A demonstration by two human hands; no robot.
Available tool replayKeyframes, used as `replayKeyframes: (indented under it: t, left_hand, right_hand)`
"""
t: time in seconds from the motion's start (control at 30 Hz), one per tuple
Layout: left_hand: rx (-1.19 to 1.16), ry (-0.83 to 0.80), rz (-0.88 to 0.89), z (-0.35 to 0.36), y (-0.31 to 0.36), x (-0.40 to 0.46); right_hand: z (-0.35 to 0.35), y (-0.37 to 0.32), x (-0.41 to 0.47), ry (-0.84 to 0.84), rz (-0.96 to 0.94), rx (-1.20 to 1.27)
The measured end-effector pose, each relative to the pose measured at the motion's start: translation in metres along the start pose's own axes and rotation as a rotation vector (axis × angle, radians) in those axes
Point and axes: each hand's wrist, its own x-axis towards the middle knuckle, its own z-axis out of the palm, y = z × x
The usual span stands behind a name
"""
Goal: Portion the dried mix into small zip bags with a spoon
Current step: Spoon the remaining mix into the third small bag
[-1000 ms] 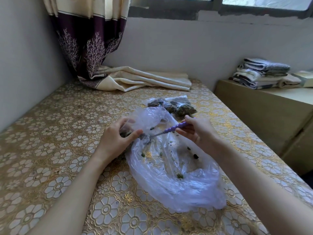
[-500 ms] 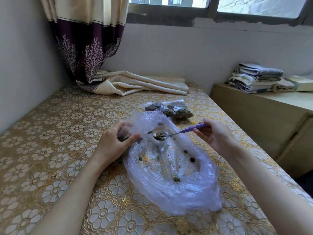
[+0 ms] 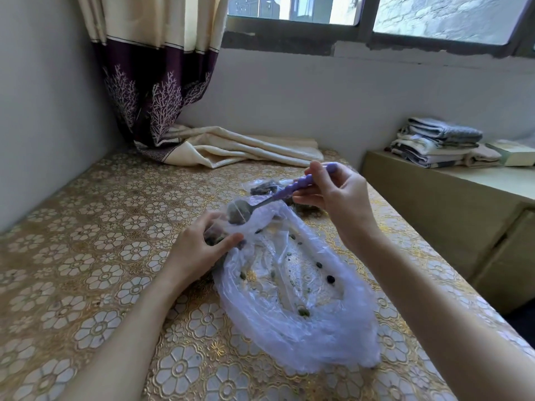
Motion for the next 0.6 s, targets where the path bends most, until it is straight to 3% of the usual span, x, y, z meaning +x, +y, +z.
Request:
replayKeyframes:
  t: [0.2, 0.33, 0.6]
  left_hand:
    - [-0.118, 0.06, -0.016, -0.001, 0.001, 0.001]
    - [-0.213, 0.109, -0.024, -0.001, 0.001, 0.001]
    - [-0.199, 0.106, -0.047, -0.003, 0.0, 0.001]
  right_hand:
    - [0.015, -0.003, -0.004, -0.228, 0.051, 0.034]
    - [0.012, -0.004, -0.004, -0.27, 0.047, 0.014]
    - [-0.019, 0.007, -0.003, 0.087, 0.1, 0.243]
